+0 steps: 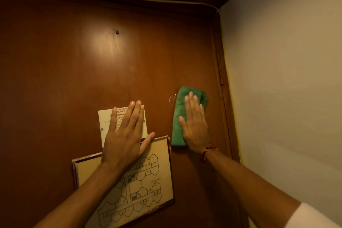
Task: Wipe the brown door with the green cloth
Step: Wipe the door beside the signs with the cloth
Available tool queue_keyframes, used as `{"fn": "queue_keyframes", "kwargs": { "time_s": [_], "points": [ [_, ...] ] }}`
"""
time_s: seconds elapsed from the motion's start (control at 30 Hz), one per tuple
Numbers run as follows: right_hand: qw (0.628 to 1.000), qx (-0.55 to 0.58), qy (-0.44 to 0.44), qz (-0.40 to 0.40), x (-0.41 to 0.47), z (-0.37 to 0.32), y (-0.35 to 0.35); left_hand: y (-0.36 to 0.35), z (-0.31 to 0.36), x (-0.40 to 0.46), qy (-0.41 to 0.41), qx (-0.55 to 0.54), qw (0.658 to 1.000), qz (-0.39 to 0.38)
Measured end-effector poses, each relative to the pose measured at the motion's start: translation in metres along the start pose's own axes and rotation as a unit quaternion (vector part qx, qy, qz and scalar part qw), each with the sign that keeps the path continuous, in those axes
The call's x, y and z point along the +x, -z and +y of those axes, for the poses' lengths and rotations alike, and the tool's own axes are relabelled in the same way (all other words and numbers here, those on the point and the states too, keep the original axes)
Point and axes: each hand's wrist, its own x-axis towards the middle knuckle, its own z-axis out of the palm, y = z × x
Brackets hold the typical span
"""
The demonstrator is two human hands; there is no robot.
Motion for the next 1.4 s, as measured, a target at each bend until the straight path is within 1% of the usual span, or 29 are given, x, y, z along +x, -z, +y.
{"fn": "queue_keyframes", "kwargs": {
  "time_s": [0.07,0.1,0.2,0.27,0.3,0.37,0.43,0.47,0.53,0.63,0.67,0.73,0.8,0.87,0.93,1.0,1.07,1.13,1.2,1.23,1.27,1.3,1.33,1.37,1.4],
  "points": [
    [0.998,-0.015,0.053,-0.033,-0.033,0.004,-0.004,0.000,-0.001,-0.002,0.003,-0.001,1.000,-0.002],
    [0.997,-0.023,0.066,-0.046,-0.050,0.012,-0.005,0.000,-0.001,-0.003,0.002,-0.002,1.000,-0.005],
    [0.993,-0.041,0.074,-0.081,-0.085,0.038,-0.002,-0.001,-0.002,-0.007,-0.001,-0.001,1.000,-0.014],
    [0.994,-0.043,0.054,-0.081,-0.075,0.044,0.003,0.000,-0.004,-0.007,0.001,-0.003,1.000,-0.016],
    [0.996,-0.036,0.033,-0.068,-0.061,0.041,0.006,0.000,-0.005,-0.006,0.003,-0.005,1.000,-0.016],
    [0.999,-0.017,-0.022,-0.033,-0.023,0.030,0.013,0.001,-0.006,-0.003,0.002,-0.005,1.000,-0.016],
    [0.999,-0.003,-0.039,-0.021,0.017,0.014,0.020,0.003,-0.007,0.000,0.004,-0.006,1.000,-0.016],
    [1.000,-0.004,-0.020,-0.022,0.032,0.007,0.022,0.004,-0.007,0.002,0.007,-0.010,1.000,-0.015],
    [0.998,-0.019,0.055,-0.035,0.042,-0.007,0.021,0.006,-0.007,0.006,0.014,-0.015,1.000,-0.006],
    [0.982,-0.057,0.169,-0.058,0.018,-0.010,0.015,0.010,-0.006,0.009,0.014,-0.014,1.000,-0.002],
    [0.978,-0.064,0.187,-0.065,0.003,-0.005,0.013,0.011,-0.005,0.009,0.011,-0.015,1.000,-0.001],
    [0.976,-0.063,0.193,-0.081,-0.031,0.011,0.009,0.014,-0.004,0.007,0.004,-0.014,1.000,0.002],
    [0.980,-0.055,0.165,-0.094,-0.059,0.028,0.007,0.017,-0.004,0.006,-0.002,-0.008,1.000,0.006],
    [0.992,-0.037,0.085,-0.081,-0.064,0.038,0.007,0.018,-0.007,0.005,-0.002,-0.007,1.000,0.007],
    [0.999,-0.019,-0.004,-0.039,-0.043,0.034,0.008,0.020,-0.011,0.006,0.004,-0.010,1.000,0.000],
    [0.999,-0.010,-0.035,-0.010,-0.007,0.019,0.015,0.020,-0.012,0.007,0.009,-0.011,1.000,-0.005],
    [1.000,0.001,-0.001,-0.011,0.025,-0.002,0.021,0.021,-0.011,0.008,0.008,-0.007,1.000,-0.011],
    [0.996,-0.006,0.082,-0.022,0.041,-0.024,0.020,0.021,-0.008,0.012,0.015,-0.011,1.000,-0.008],
    [0.982,-0.042,0.182,-0.033,0.041,-0.037,0.016,0.021,-0.004,0.016,0.021,-0.020,1.000,-0.004],
    [0.974,-0.054,0.216,-0.037,0.038,-0.037,0.014,0.022,-0.002,0.017,0.021,-0.024,0.999,-0.003],
    [0.971,-0.059,0.230,-0.040,0.035,-0.033,0.014,0.021,0.001,0.017,0.020,-0.027,0.999,-0.003],
    [0.971,-0.060,0.227,-0.040,0.032,-0.026,0.015,0.021,0.002,0.016,0.018,-0.027,0.999,-0.003],
    [0.977,-0.053,0.203,-0.039,0.028,-0.017,0.015,0.021,0.003,0.015,0.015,-0.026,1.000,-0.004],
    [0.986,-0.039,0.156,-0.034,0.021,-0.009,0.015,0.021,0.003,0.013,0.012,-0.025,1.000,-0.005],
    [0.996,-0.024,0.088,-0.023,0.013,0.000,0.014,0.020,0.003,0.012,0.010,-0.025,1.000,-0.006]
  ]
}}
